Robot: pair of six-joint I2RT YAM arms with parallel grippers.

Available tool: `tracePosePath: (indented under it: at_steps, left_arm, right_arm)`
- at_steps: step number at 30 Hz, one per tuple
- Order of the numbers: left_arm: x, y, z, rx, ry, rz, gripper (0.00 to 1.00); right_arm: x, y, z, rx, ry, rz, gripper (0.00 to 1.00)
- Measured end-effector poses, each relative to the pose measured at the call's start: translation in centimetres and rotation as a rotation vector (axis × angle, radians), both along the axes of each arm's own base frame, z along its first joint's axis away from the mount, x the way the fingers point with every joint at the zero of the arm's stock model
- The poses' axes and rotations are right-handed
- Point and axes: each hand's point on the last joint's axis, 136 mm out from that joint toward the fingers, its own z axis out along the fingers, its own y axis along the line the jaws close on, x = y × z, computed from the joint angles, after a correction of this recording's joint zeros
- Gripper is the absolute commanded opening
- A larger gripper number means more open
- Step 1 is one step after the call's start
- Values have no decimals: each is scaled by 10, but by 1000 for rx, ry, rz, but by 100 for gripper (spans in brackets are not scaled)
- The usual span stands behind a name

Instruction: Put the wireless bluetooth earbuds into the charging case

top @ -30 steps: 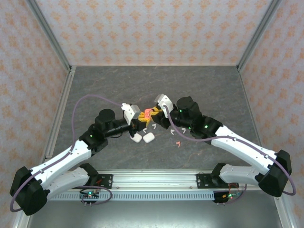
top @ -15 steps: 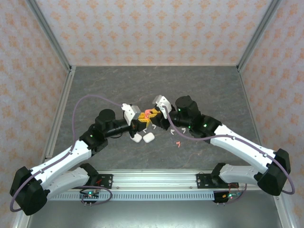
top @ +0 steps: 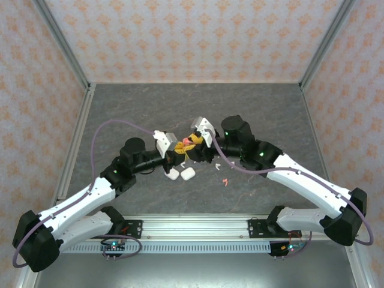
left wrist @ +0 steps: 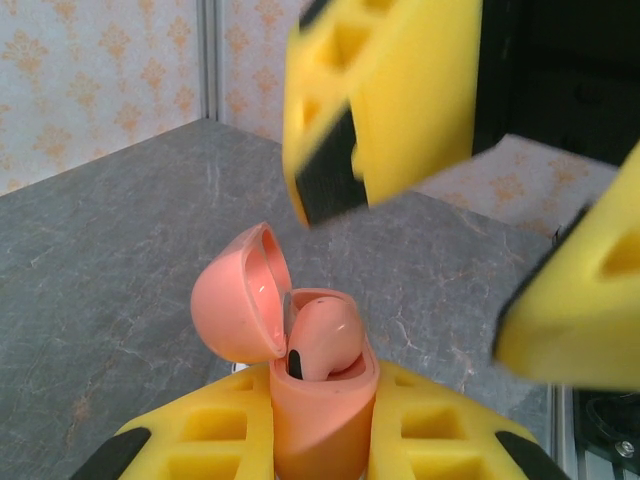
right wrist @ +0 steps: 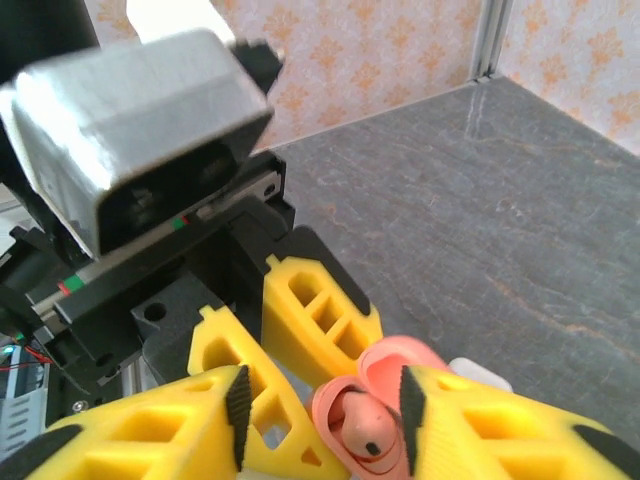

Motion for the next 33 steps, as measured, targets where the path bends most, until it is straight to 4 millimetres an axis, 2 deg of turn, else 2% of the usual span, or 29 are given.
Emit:
tracePosePath:
  at_steps: [6,10,13,18,22,29,33]
  left_arm:
    - [0,0,1,-2,-3,0,0]
    - [2,0,6,-13,-20,8,0]
    - [3,3,9,-20,-36,27,0]
    - [0,9,14,-36,-64,47,0]
    - [1,11,15,-37,-69,60,0]
    - [0,12,16,-37,-76,63,0]
    - [0,13,14,-34,-73,64,0]
  right_arm:
    - [6,-8,26,38,3,-73,55]
    - [11,-21,34,41,28,-159,55]
    - [18,-37,30,35,78,-246,54]
    - [31,-75,19,40,182,-425,52]
    - [29,-99,-14,-2,292,-545,50]
    - [14,-122,-107,-189,513,-678,47]
    - [7,-131,-152,-298,606,-722,45]
